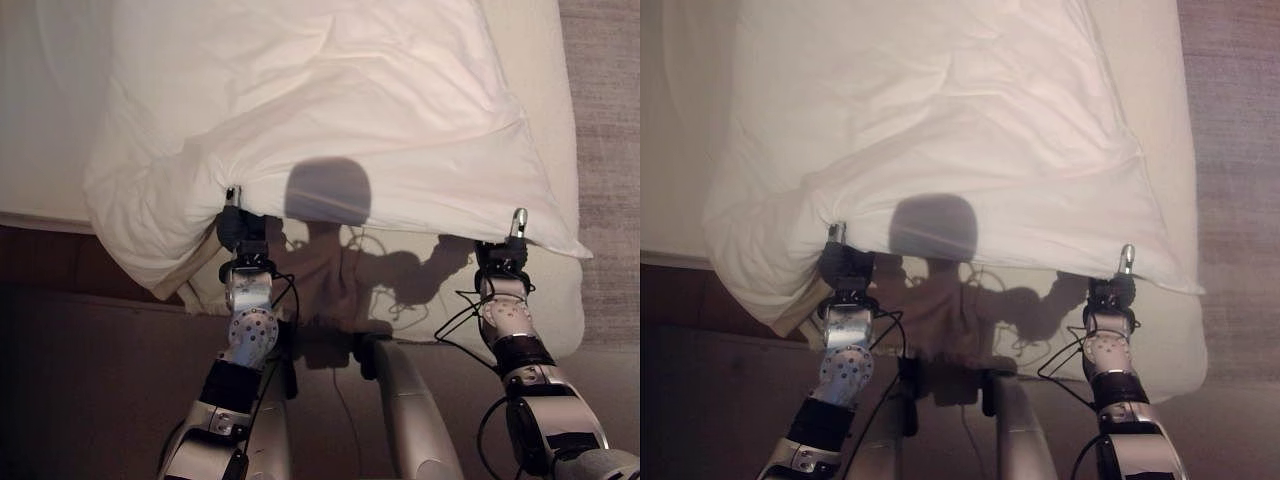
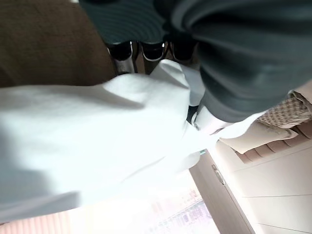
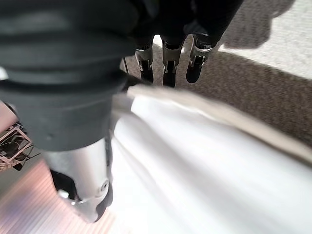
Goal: Make the bed
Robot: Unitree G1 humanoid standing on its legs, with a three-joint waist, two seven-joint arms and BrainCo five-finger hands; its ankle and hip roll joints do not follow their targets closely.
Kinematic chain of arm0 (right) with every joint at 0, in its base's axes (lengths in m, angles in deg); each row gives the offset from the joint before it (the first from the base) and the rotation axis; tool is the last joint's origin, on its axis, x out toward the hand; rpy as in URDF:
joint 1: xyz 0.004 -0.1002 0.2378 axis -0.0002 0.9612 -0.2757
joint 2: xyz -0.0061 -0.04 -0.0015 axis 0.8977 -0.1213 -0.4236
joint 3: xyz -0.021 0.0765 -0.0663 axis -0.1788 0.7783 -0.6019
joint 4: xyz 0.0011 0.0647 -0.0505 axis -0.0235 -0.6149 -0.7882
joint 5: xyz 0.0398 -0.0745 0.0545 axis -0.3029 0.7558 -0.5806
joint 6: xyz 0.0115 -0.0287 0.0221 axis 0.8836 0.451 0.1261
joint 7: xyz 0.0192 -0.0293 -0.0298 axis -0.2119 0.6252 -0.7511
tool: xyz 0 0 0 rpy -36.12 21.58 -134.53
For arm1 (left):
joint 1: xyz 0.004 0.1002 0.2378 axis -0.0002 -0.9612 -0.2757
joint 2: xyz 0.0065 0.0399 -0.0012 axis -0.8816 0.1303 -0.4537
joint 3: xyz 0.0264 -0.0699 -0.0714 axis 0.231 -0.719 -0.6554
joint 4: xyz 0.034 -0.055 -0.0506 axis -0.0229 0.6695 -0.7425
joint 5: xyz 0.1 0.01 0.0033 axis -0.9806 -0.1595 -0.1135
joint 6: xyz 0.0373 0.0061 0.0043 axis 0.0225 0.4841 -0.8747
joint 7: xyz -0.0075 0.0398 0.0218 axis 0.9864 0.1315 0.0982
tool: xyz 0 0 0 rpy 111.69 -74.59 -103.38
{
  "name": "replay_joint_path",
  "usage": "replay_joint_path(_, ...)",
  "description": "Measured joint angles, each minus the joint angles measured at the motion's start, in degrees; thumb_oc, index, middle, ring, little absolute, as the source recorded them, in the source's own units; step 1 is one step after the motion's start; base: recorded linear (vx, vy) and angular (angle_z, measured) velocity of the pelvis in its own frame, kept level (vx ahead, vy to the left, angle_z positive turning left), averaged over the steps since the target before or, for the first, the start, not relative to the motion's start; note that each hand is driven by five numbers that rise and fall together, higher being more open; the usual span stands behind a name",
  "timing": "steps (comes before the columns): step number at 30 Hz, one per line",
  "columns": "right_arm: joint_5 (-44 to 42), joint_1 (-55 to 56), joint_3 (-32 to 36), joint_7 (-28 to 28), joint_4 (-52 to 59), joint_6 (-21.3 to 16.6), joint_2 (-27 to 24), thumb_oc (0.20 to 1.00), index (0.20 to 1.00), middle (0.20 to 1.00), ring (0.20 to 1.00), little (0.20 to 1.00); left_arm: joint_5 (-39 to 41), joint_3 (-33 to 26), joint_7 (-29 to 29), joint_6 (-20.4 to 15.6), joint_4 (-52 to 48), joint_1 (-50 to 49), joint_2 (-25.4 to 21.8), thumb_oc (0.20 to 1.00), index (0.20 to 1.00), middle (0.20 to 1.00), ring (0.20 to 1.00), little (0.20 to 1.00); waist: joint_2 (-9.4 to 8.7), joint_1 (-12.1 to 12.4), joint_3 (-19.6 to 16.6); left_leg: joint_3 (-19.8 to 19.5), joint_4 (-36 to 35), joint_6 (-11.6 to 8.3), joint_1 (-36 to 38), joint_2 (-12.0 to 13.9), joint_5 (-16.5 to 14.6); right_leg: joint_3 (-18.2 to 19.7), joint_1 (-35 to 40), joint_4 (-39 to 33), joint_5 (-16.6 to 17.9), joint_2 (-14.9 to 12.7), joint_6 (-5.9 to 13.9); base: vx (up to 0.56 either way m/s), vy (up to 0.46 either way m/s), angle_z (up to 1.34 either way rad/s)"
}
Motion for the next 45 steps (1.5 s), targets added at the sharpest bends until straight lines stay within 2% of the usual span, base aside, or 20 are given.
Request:
replay_joint_path(13,0.1,-0.11,-0.64,-2.98,2.07,0.14,0.06,0.2,0.2,0.2,0.2,0.2,-0.2,-0.43,0.67,-0.28,-0.41,-0.07,-0.07,0.2,0.2,0.2,0.2,0.2,0.01,0.33,0.0,-0.08,-0.16,-0.32,-0.81,-0.11,0.24,-0.15,-0.55,-0.23,0.35,-0.06,-0.56,0.0,0.0,0.0)
replay_joint_path(19,0.17,0.59,-0.62,-4.32,6.23,-1.47,0.6,0.2,0.2,0.2,0.2,0.2,0.04,-1.16,1.78,-0.32,-0.38,-0.63,-0.12,0.2,0.2,0.2,0.2,0.2,0.01,0.64,0.0,-0.12,0.1,-0.24,-0.7,-0.16,0.28,-0.19,-0.29,-0.25,0.43,-0.08,-0.68,0.0,0.0,0.0)
replay_joint_path(20,0.22,1.31,-0.62,-4.98,8.01,-1.87,0.7,0.2,0.2,0.2,0.2,0.2,0.03,-1.55,2.18,-0.31,-0.38,-0.93,-0.12,0.282,0.282,0.282,0.282,0.282,0.02,0.68,0.0,-0.12,0.12,-0.24,-0.69,-0.16,0.28,-0.19,-0.29,-0.32,0.42,-0.09,-0.68,0.0,0.0,0.0)
replay_joint_path(21,0.32,1.74,-0.63,-5.37,8.88,-2.03,0.74,0.2,0.2,0.2,0.2,0.2,0.03,-1.81,2.51,-0.31,-0.38,-1.15,-0.12,0.282,0.282,0.282,0.282,0.282,0.02,0.7,-0.01,-0.12,0.14,-0.24,-0.69,-0.15,0.28,-0.19,-0.29,-0.29,0.42,-0.08,-0.68,0.0,0.0,0.0)
replay_joint_path(22,0.74,2.24,-0.65,-5.97,9.81,-2.29,0.74,0.2,0.2,0.2,0.2,0.2,0.03,-2.17,2.93,-0.31,-0.38,-1.4,-0.12,1.0,1.0,1.0,1.0,1.0,0.02,0.73,-0.01,-0.13,0.14,-0.24,-0.69,-0.15,0.28,-0.2,-0.29,-0.3,0.42,-0.08,-0.67,0.0,0.0,0.0)
replay_joint_path(31,1.18,9.21,-0.37,-9.96,23.17,-5.13,3.37,0.2,0.2,0.2,0.2,0.2,2.43,-5.24,5.94,-0.64,0.53,-3.74,-0.04,1.0,1.0,1.0,1.0,1.0,0.44,0.51,-0.24,-0.06,0.13,-0.22,-0.68,-0.18,0.26,-0.06,-0.34,-0.35,0.4,-0.08,-0.64,0.0,0.0,0.0)
replay_joint_path(36,1.27,10.27,-0.31,-11.24,26.26,-5.77,3.42,0.2,0.2,0.2,0.2,0.2,2.98,-6.85,6.0,-0.76,2.64,-4.21,0.05,1.0,1.0,1.0,1.0,1.0,0.51,0.01,-0.28,0.06,0.13,0.05,-0.78,-0.16,0.04,0.15,-0.56,-0.37,0.26,-0.02,-0.41,0.0,0.001,-0.01)
replay_joint_path(38,1.29,10.9,-0.32,-11.33,28.0,-5.77,3.4,0.2,0.2,0.2,0.2,0.2,3.61,-7.66,5.59,-1.1,3.96,-4.23,-0.03,1.0,1.0,1.0,1.0,1.0,0.54,-0.03,-0.3,0.12,0.09,0.03,-0.79,-0.11,0.03,0.33,-0.72,-0.38,0.27,0.06,-0.41,-0.01,-0.001,-0.05)
replay_joint_path(45,2.49,11.93,-0.37,-11.56,30.52,-5.63,2.79,0.2,0.2,0.2,0.2,0.2,3.76,-9.98,-1.58,-1.17,9.48,-2.93,-0.55,1.0,1.0,1.0,1.0,1.0,0.61,-0.16,-0.35,0.42,0.1,-0.31,-0.84,0.07,0.17,0.71,-0.89,-0.59,0.46,0.33,-0.62,0.0,-0.002,-0.02)
